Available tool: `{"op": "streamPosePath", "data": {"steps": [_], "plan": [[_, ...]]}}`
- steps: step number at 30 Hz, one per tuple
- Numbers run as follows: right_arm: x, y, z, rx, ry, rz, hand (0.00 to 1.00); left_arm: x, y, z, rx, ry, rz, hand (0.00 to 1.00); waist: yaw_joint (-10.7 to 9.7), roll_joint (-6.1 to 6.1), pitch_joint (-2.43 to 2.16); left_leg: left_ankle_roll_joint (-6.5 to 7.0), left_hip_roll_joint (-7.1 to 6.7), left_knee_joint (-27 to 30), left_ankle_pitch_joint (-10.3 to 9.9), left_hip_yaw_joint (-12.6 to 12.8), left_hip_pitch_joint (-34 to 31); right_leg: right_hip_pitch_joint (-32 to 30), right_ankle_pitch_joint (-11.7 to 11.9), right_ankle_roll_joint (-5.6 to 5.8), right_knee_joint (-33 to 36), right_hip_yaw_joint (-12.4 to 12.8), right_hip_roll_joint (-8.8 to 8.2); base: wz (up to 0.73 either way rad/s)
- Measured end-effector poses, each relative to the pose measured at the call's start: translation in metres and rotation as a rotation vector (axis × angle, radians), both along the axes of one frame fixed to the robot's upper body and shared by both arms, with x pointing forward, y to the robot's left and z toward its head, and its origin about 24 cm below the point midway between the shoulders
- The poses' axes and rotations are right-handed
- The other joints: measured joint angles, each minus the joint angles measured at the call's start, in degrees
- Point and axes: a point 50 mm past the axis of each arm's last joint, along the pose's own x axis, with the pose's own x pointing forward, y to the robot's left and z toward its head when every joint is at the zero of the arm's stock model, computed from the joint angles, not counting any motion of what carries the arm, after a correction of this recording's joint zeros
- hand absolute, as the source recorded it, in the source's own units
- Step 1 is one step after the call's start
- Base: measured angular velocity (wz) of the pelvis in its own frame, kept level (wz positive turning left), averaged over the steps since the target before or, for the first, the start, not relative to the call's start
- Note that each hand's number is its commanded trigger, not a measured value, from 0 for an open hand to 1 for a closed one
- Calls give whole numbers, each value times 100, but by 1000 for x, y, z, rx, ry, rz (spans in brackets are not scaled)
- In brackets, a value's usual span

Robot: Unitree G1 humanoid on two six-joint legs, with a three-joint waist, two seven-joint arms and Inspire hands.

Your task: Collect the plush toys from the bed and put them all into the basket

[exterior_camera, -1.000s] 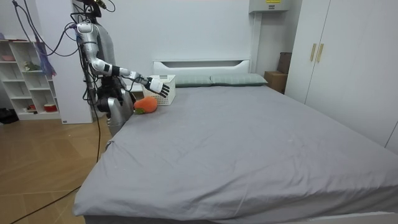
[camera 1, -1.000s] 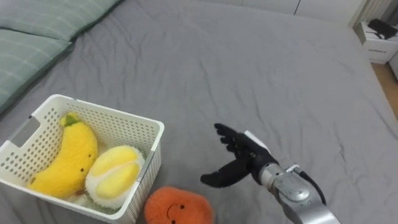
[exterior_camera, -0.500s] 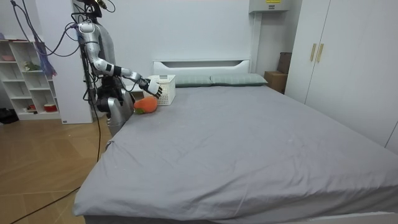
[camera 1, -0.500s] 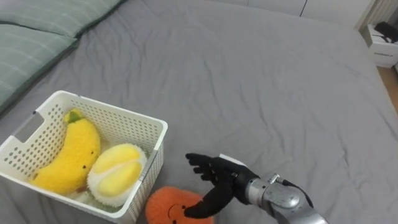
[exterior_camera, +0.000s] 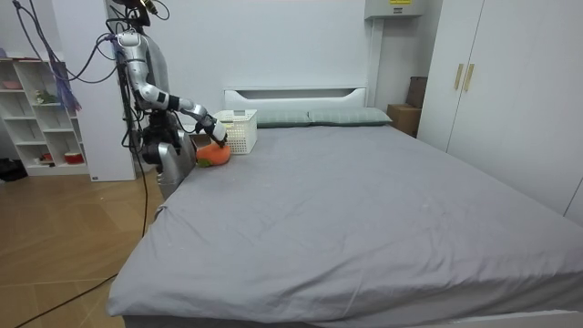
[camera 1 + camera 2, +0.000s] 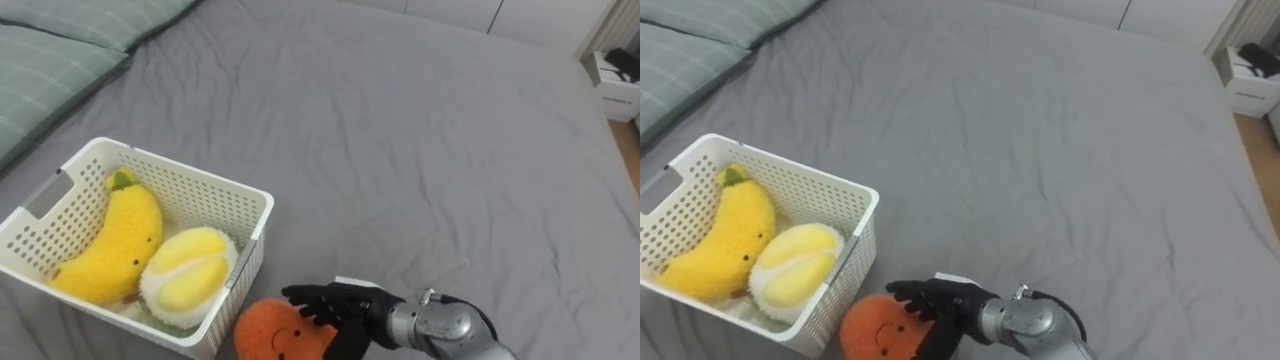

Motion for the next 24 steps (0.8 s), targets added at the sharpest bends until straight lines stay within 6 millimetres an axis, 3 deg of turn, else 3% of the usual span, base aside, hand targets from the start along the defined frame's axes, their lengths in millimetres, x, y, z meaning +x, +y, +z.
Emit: {"op": "streamPosePath", "data": {"steps": [5, 18, 24], "plan": [[2, -2, 0, -98, -50, 35, 0, -3, -2, -1, -5, 8, 1, 0, -12, 7, 3, -1, -4, 2, 0, -31, -13, 6, 0, 0, 0, -16, -1, 2], [14, -14, 2, -276, -241, -101, 0, -22, -10, -2, 42, 34, -18, 0, -6, 29, 17, 17, -60, 61, -5, -234, -80, 39, 0, 0, -2, -265, -51, 7], [21, -15, 6, -337, -345, -186, 0, -41, -22, -6, 5, 108, -56, 0, -3, 106, 69, 24, -78, 134, -12, -330, -148, 47, -2, 2, 8, -369, -70, 9]]}}
